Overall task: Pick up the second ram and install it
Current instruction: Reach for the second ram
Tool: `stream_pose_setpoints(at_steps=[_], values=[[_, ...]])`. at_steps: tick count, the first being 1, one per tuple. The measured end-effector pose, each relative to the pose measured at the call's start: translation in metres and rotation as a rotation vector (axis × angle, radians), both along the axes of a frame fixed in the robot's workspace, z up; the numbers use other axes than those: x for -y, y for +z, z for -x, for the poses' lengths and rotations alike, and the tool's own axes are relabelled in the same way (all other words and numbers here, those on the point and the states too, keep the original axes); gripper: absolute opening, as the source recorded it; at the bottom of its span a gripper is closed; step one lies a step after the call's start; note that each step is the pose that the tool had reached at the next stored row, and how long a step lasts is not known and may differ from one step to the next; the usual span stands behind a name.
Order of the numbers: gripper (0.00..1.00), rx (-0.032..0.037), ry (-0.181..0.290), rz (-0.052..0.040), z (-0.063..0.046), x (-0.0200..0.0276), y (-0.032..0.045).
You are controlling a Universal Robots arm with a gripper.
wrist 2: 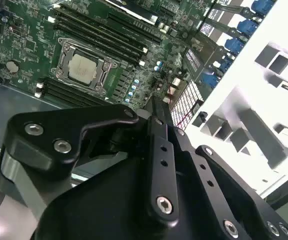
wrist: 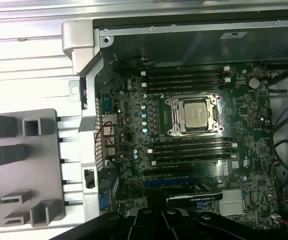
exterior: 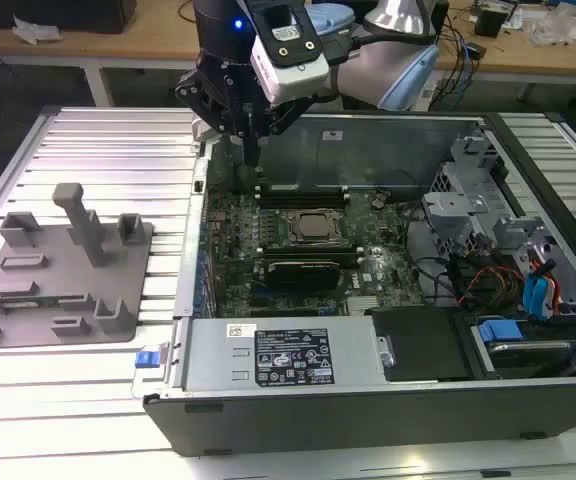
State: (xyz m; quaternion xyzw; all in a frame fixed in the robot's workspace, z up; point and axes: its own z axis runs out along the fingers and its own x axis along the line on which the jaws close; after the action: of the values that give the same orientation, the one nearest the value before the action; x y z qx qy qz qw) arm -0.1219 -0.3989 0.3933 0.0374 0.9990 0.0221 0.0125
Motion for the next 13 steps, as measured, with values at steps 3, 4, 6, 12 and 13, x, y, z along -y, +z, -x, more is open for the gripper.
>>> stream_pose_setpoints(at_steps=[3, 4, 6, 12, 13], values=[[0.08, 0.0000, 0.000, 0.0000, 0.000, 0.0000, 0.0000], [0.08, 0.0000, 0.000, 0.0000, 0.000, 0.0000, 0.0000], [0.08, 0.0000, 0.000, 0.0001, 0.000, 0.0000, 0.0000], [0.08, 0.0000, 0.000, 0.0001, 0.009, 0.0000, 0.0000], [0.08, 0.0000, 0.000, 0.0000, 0.011, 0.0000, 0.0000]])
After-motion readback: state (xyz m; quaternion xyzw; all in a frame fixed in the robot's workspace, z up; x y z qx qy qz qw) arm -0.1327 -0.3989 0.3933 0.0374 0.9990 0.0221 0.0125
